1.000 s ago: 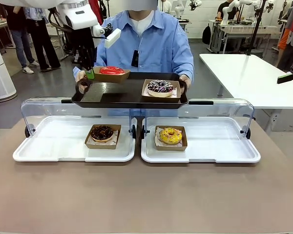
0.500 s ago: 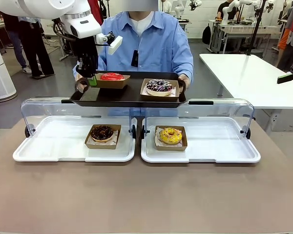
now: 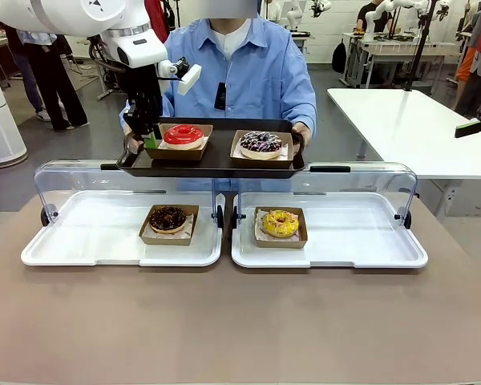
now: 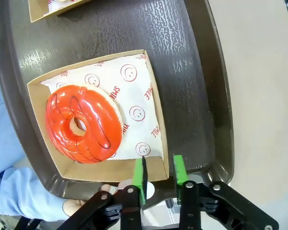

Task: Provide the desired donut to the person.
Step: Place the picked Paper togo box onto the Handle tray extended by the person.

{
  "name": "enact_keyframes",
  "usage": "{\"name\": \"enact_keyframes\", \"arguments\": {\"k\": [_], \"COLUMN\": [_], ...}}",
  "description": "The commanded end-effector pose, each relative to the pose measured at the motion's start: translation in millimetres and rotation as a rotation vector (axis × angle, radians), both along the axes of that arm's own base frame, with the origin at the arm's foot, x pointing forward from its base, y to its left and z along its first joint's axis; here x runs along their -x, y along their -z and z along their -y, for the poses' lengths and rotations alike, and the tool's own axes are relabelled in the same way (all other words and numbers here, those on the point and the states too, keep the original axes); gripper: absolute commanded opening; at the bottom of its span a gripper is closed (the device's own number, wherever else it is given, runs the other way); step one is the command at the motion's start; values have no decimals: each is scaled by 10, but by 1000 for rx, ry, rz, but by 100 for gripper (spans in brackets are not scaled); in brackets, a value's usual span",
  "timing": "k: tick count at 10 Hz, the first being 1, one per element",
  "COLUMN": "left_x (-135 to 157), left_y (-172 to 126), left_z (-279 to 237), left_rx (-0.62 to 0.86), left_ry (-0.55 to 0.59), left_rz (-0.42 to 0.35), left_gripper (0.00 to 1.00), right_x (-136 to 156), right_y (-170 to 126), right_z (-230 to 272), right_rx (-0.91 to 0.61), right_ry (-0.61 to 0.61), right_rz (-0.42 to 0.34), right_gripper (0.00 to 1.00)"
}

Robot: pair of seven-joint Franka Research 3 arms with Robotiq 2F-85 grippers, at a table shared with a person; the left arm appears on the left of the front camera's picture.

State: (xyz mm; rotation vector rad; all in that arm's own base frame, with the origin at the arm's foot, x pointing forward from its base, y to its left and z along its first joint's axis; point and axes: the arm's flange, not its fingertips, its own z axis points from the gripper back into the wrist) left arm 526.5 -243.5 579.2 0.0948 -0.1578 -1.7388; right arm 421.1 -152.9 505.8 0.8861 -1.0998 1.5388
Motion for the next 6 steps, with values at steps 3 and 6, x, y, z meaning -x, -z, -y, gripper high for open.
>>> {"name": "enact_keyframes", "arguments": {"k": [3, 6], "left_x": [17, 33], "left_y": [38, 28], "left_z": [-42, -48], "left_rx": [36, 39], "left_ry": [9, 16], "left_rz": [-29, -33], "left_gripper": [89, 100], "right_x": [9, 9], "right_y": [-4, -4], "right_z": [-26, -26], "right_rx": [7, 7], "right_ry": [12, 12], "right_rz": [-10, -10], "right_gripper": [100, 100]}}
